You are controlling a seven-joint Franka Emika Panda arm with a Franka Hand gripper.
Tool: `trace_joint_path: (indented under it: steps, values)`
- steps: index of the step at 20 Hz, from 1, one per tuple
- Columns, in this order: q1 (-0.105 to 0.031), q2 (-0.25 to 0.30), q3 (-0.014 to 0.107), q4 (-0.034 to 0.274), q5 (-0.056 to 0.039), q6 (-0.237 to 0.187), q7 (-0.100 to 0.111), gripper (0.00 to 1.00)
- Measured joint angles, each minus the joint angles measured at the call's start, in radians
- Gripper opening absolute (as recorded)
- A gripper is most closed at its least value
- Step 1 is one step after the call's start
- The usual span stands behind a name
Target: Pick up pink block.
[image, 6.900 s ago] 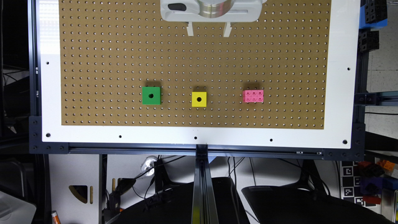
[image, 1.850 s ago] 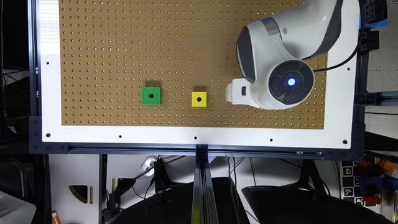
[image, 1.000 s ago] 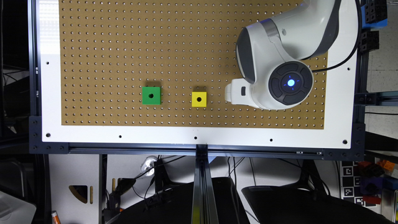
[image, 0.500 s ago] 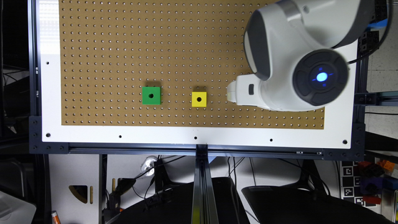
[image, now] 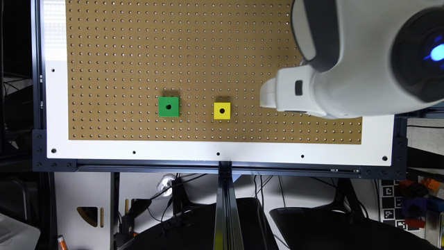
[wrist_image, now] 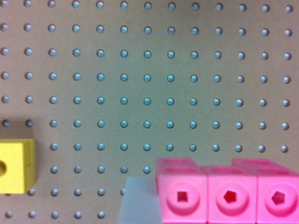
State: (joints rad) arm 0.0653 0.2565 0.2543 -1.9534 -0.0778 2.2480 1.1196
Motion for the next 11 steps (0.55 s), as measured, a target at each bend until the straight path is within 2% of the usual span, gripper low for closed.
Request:
trace_joint_path:
  steps: [11]
  values:
    - [0.0,-0.051,0.002,0.005,0.0047,-0.042,0.0,0.0]
